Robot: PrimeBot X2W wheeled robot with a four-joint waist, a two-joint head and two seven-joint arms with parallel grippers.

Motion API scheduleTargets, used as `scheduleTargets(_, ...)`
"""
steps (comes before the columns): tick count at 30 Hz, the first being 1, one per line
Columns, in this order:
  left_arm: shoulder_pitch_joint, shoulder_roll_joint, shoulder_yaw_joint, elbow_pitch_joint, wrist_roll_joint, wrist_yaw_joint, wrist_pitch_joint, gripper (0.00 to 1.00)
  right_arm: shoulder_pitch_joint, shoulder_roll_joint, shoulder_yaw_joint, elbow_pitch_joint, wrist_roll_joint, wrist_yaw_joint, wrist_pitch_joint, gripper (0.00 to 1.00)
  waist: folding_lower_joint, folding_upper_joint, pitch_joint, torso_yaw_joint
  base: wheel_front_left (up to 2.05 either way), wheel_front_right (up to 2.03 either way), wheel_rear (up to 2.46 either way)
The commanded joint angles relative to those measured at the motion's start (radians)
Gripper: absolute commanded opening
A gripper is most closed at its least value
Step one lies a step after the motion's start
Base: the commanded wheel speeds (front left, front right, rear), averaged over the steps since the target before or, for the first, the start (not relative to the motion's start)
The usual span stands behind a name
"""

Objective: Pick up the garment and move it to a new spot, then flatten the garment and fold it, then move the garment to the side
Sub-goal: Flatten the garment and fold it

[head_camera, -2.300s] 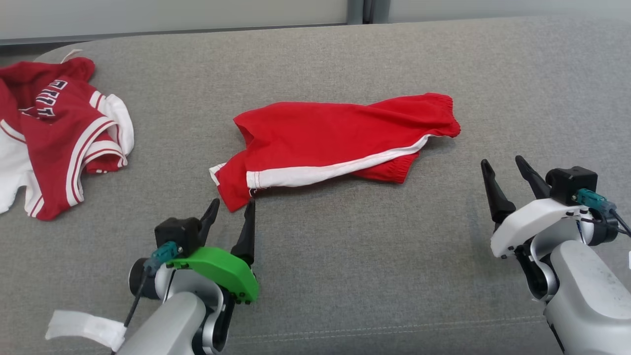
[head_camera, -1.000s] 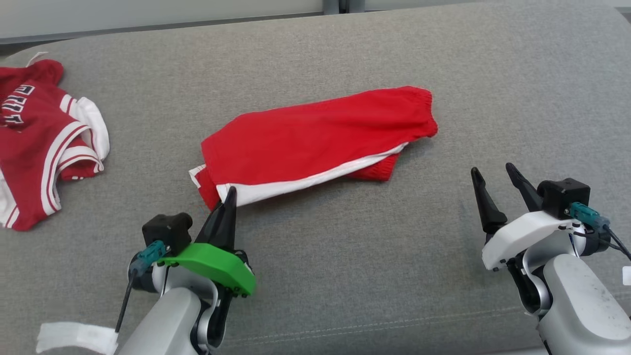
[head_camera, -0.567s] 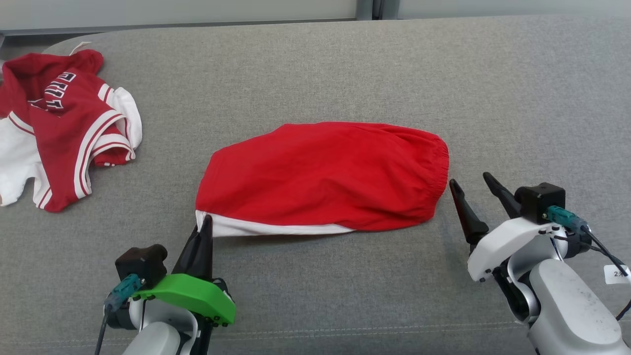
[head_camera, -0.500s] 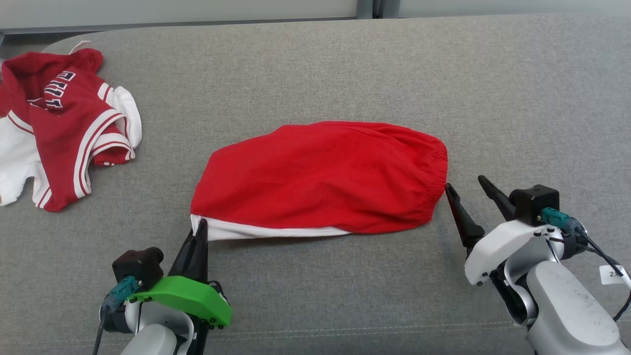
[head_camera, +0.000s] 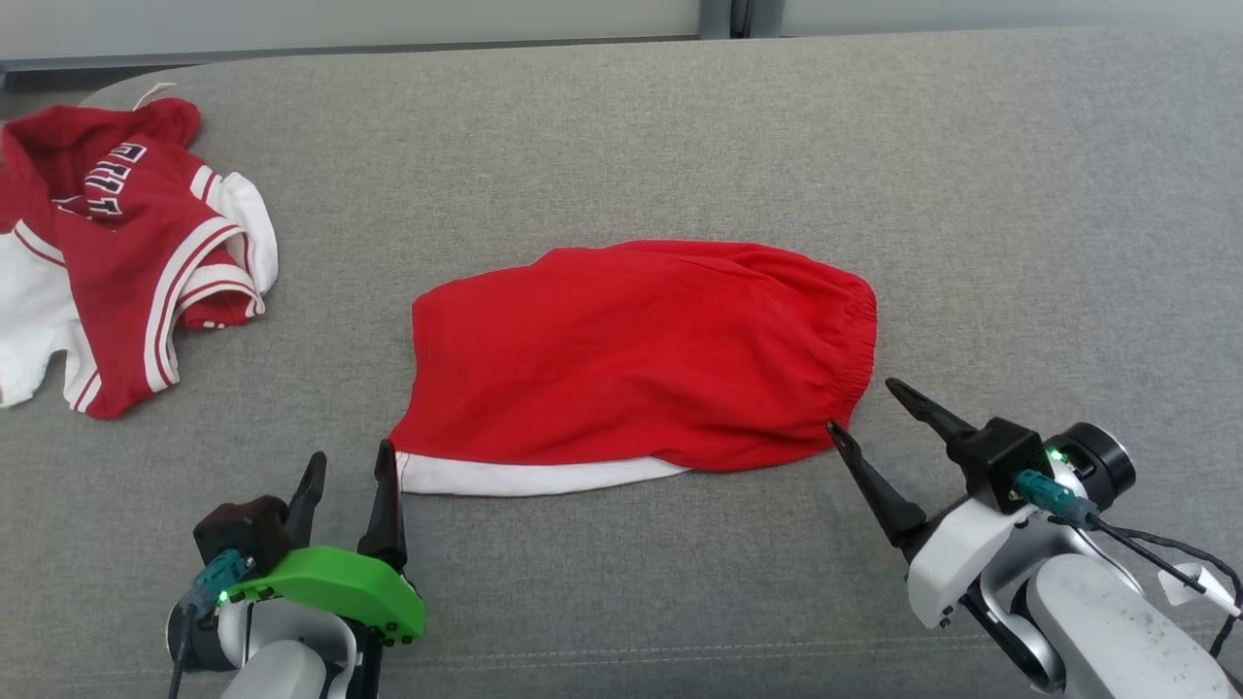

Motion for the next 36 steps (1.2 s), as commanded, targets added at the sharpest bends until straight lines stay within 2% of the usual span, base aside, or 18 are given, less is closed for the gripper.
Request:
scheduleTargets(1,0.013,0.004,0.011,-0.006,0.016,0.006,-0.007,1.00,0.015,-0.016,0.018,-0.016,-0.013,-0.001,0.000,1.00,0.0000,0.0000,-0.004,0.009,0.00,0.00,0.00)
scheduleTargets(7,0.029,-0.013,0.020,-0.073,0.061,0.001,-0.008,1.00,-0.034,-0.046,0.088,0.015,-0.041,-0.001,0.030,1.00,0.0000,0.0000,-0.002,0.055,0.00,0.00,0.00)
scheduleTargets(13,0.043,-0.035,-0.010,-0.161,0.116,0.009,-0.008,1.00,-0.118,-0.056,0.171,0.161,-0.019,-0.001,0.019,1.00,0.0000,0.0000,0.007,0.125,0.00,0.00,0.00)
scheduleTargets(14,0.047,-0.038,-0.015,-0.171,0.121,0.010,-0.007,1.00,-0.127,-0.054,0.184,0.182,-0.010,-0.001,0.016,0.96,0.0000,0.0000,0.007,0.134,0.00,0.00,0.00)
scheduleTargets(15,0.052,-0.039,-0.020,-0.181,0.125,0.012,-0.007,1.00,-0.137,-0.058,0.197,0.202,-0.009,-0.001,0.014,0.84,0.0000,0.0000,0.008,0.142,0.00,0.00,0.00)
scheduleTargets(17,0.059,-0.039,-0.024,-0.197,0.128,0.016,-0.007,1.00,-0.155,-0.064,0.219,0.236,0.003,-0.001,0.005,0.45,0.0000,0.0000,0.008,0.155,0.00,0.00,0.00)
scheduleTargets(19,0.067,-0.038,-0.025,-0.212,0.129,0.021,-0.007,1.00,-0.171,-0.066,0.241,0.260,0.012,-0.001,-0.005,0.28,0.0000,0.0000,0.008,0.163,0.00,0.00,0.00)
scheduleTargets(20,0.070,-0.036,-0.024,-0.216,0.129,0.023,-0.007,1.00,-0.179,-0.066,0.252,0.267,0.021,-0.001,-0.007,0.09,0.0000,0.0000,0.007,0.165,0.00,0.00,0.00)
scheduleTargets(21,0.073,-0.034,-0.024,-0.219,0.128,0.023,-0.007,1.00,-0.186,-0.068,0.263,0.272,0.034,-0.001,-0.013,0.00,0.0000,0.0000,0.007,0.167,0.00,0.00,0.00)
scheduleTargets(25,0.082,-0.033,-0.022,-0.227,0.126,0.027,-0.007,1.00,-0.212,-0.084,0.289,0.267,0.079,-0.001,-0.009,0.00,0.0000,0.0000,0.006,0.169,0.00,0.00,0.00)
scheduleTargets(36,0.072,-0.059,-0.026,-0.233,0.124,0.017,-0.008,1.00,-0.374,-0.199,0.384,0.175,0.222,-0.001,0.094,0.00,0.0000,0.0000,0.024,0.195,0.00,0.00,0.00)
